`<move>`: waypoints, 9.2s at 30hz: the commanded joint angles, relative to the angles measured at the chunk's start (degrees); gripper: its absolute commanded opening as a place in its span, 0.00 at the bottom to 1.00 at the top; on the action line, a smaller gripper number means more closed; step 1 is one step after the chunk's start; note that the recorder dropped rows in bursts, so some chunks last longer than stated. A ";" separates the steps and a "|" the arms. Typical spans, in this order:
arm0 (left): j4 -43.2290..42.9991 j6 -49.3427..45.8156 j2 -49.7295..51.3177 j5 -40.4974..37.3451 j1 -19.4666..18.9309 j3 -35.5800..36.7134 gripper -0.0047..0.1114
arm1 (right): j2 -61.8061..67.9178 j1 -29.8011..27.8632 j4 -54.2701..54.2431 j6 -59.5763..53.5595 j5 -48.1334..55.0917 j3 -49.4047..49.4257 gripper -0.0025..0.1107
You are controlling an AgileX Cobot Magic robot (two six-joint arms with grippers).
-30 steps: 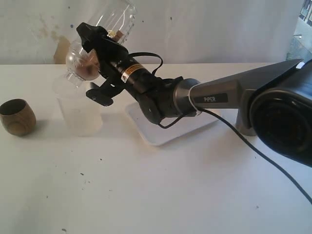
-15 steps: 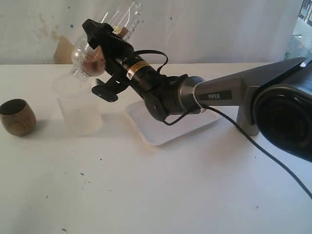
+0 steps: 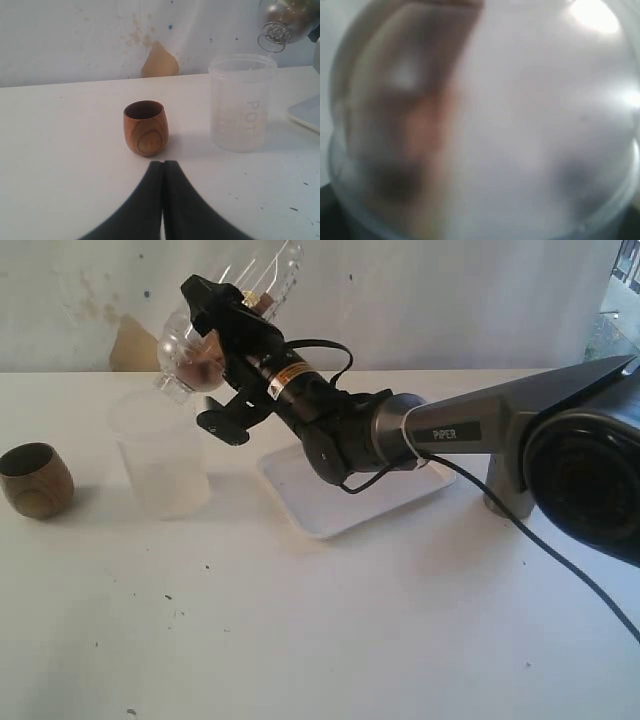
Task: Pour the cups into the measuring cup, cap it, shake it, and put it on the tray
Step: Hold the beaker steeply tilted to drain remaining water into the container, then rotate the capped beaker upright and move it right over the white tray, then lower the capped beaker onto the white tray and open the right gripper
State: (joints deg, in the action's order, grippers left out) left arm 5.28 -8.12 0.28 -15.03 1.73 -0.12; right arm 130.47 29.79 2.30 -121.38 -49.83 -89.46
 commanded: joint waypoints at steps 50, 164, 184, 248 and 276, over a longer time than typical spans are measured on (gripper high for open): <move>-0.18 -0.07 -0.28 0.46 0.29 0.12 0.04 | -0.94 -0.28 0.53 -0.94 -1.45 -0.77 0.02; -0.18 -0.07 -0.28 0.46 0.29 0.12 0.04 | -1.74 3.78 -9.27 60.12 -20.13 14.12 0.02; -0.18 -0.07 -0.28 0.46 0.29 0.12 0.04 | -17.27 4.50 -5.18 69.64 -20.13 37.37 0.02; -0.18 -0.07 -0.28 0.46 0.29 0.12 0.04 | -13.88 2.64 -35.57 101.32 0.02 29.33 0.16; -0.18 -0.07 -0.28 0.46 0.29 0.12 0.04 | -19.19 2.70 -39.95 96.99 3.54 26.13 0.82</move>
State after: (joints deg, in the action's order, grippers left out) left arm 5.28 -8.12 0.28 -15.03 1.73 -0.12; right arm 114.41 33.00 -36.41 -23.67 -45.49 -63.22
